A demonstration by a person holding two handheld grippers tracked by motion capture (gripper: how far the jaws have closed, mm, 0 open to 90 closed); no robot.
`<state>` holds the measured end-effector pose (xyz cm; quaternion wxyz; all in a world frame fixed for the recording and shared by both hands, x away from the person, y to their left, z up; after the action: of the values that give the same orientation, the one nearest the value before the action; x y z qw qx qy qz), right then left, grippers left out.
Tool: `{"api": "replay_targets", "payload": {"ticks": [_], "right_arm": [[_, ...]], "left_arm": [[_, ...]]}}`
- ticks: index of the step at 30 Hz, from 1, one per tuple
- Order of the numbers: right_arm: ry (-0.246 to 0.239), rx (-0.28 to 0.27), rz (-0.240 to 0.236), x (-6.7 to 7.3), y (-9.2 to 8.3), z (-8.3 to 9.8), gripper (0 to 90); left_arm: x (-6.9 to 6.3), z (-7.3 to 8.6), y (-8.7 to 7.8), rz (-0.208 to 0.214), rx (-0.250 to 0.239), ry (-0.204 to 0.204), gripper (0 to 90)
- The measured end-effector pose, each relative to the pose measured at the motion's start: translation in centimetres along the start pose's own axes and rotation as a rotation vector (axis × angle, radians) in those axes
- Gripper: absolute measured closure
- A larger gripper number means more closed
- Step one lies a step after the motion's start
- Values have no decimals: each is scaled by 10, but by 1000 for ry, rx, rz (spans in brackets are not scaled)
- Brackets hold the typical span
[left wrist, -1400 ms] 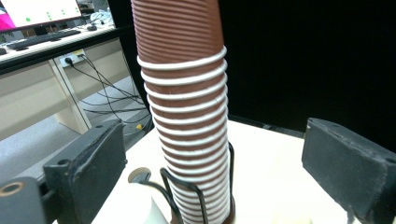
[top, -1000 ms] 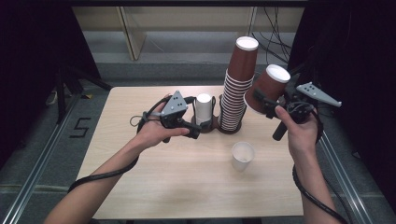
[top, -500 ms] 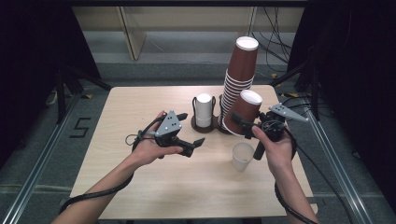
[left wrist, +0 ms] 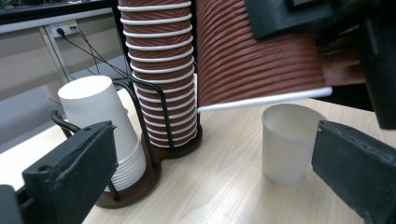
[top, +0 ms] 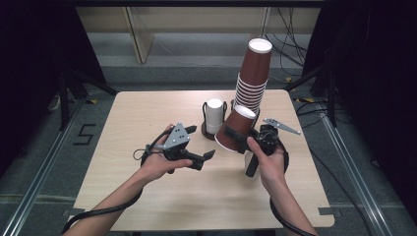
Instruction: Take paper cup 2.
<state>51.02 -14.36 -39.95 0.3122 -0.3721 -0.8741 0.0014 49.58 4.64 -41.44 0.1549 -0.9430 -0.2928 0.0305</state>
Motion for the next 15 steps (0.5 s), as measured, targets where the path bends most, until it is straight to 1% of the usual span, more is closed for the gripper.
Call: {"api": "replay_targets", "payload": {"ticks": [2,3,7,15], "right_arm": [[38,11,-2,1,4,5,163],[35,12,-3,-1,6,6,164],[62,22,-2,-1,12,12,163],[71,36,8,-3,20,17,164]], "left_arm": [[-1,1,2,10,3,-8,0],[-2,2,3,13,5,-8,0],[-4,5,10,25,17,-14,0],[-5,6,19,42,17,-43,0]]}}
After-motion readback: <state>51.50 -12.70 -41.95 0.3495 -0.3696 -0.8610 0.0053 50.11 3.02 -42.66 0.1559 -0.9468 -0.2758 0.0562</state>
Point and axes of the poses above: each handheld gripper's, and its own axes: y roughly forward along the jaws, z roughly out of its underside, x roughly to its left, the point moved 5 cm from there along y, roughly forward along the jaws, and after that the axes turned 3 degrees about x, right-handed, at the moved point
